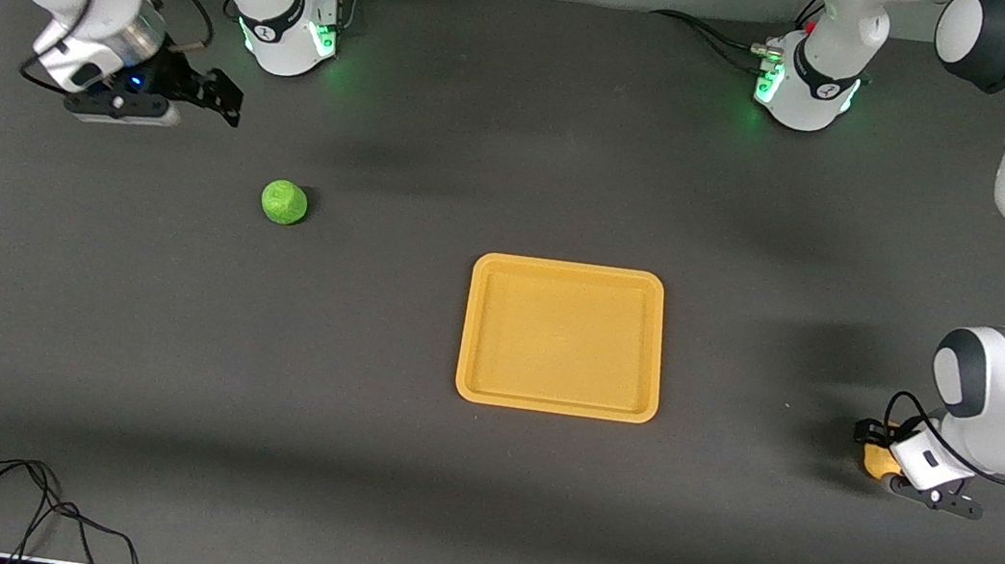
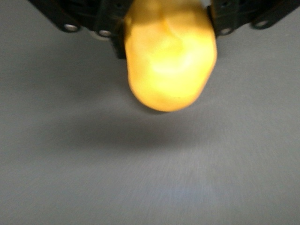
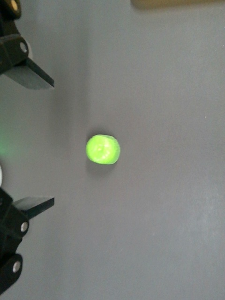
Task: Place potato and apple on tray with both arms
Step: 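Grasp the potato with the left gripper and carry it over the tray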
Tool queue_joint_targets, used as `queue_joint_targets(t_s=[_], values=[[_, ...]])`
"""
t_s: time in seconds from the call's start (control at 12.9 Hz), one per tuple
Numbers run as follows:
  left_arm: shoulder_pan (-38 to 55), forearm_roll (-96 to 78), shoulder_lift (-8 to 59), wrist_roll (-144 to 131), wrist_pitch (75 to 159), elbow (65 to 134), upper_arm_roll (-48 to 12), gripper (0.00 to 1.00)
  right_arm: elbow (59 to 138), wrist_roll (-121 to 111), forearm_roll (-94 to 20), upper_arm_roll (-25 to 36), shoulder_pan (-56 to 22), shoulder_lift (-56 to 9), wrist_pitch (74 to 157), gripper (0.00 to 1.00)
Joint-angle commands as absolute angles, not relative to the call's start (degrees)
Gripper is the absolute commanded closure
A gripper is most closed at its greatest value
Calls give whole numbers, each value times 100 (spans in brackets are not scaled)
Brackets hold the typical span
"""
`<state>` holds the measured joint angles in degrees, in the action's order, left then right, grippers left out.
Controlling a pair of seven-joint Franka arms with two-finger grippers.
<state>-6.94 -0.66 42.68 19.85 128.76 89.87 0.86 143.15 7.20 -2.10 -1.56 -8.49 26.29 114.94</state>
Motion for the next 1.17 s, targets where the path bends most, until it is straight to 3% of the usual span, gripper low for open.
queue_joint_targets(t_s=[0.0,0.16,0.54,0.62,0.85,1.09], values=[[-423,-158,4104,1496,11256,7993,9,99,15246,809,-316,-141,-967,2463,12853,0],[-151,-158,3974,1066,10663,7840,9,100,15564,817,-316,-141,-1019,2032,13724,0],[1087,-412,3665,-770,10783,7962,-88,100,16048,844,-316,-132,-1203,574,15947,0],[1403,-491,3552,-1130,11002,8233,-97,100,16075,913,-316,-123,-1213,258,16326,0],[2335,-562,3200,-2037,13053,9742,-97,100,16145,940,-316,-123,-1222,-350,17049,0],[2715,-563,3225,-2170,13228,10361,-97,100,16172,940,-316,-123,-1222,-518,17183,0]])
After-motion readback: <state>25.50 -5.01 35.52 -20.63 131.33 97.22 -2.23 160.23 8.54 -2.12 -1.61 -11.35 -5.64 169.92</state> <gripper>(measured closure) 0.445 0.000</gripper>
